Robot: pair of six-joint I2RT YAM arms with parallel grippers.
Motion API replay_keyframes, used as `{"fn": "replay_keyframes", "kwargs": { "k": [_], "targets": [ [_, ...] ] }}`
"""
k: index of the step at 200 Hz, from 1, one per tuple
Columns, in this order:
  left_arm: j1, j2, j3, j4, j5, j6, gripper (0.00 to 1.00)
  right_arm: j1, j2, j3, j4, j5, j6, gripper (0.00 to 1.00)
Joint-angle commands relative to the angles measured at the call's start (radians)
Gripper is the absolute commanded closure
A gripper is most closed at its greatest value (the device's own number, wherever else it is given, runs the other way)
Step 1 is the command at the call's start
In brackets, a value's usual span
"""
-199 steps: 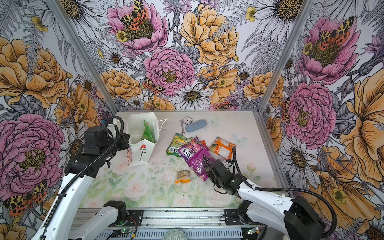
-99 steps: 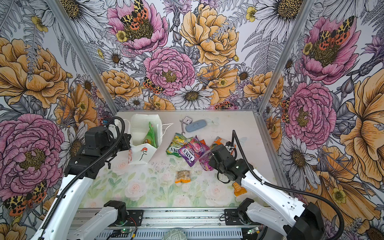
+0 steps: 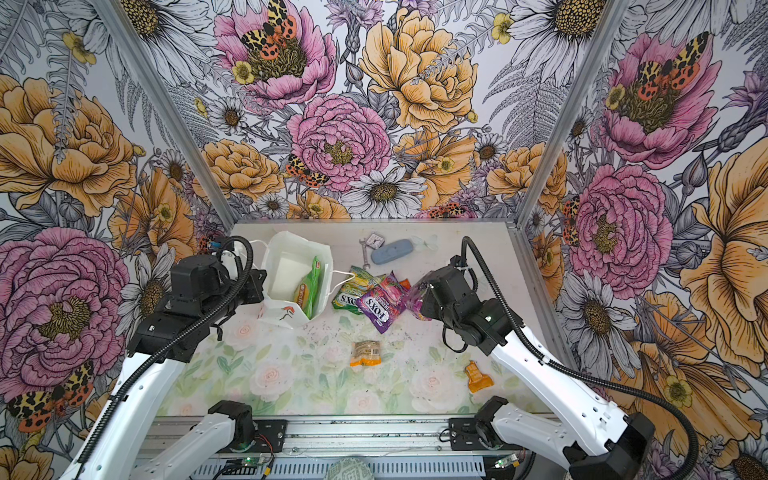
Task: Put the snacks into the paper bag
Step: 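Lift the purple Lot100 bag with the right gripper over the paper bag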
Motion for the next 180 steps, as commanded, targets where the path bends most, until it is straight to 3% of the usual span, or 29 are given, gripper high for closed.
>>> {"fn": "replay_keyframes", "kwargs": {
  "k": [1,37,93,180],
  "targets": [
    [-0.006,-0.016,0.0,0.021,-0.002,0.018,1.0,-0.008,0.015,0.104,0.045,0.038,-0.08,1.0],
    [-0.007,-0.009,0.0,0.021,0.003,0.018,1.0,-0.007,0.098,0.248,0.004,0.049,-0.16,1.0],
    [-0.008,-0.004,0.0,0.022,0.015,0.019,1.0,0.0,0.257,0.528,0.001,-0.034,-0.23,1.0],
    [-0.008,0.032,-0.001,0.008,-0.021,0.02,1.0,0.122,0.434,0.919,-0.047,-0.035,-0.367,1.0]
  ]
}}
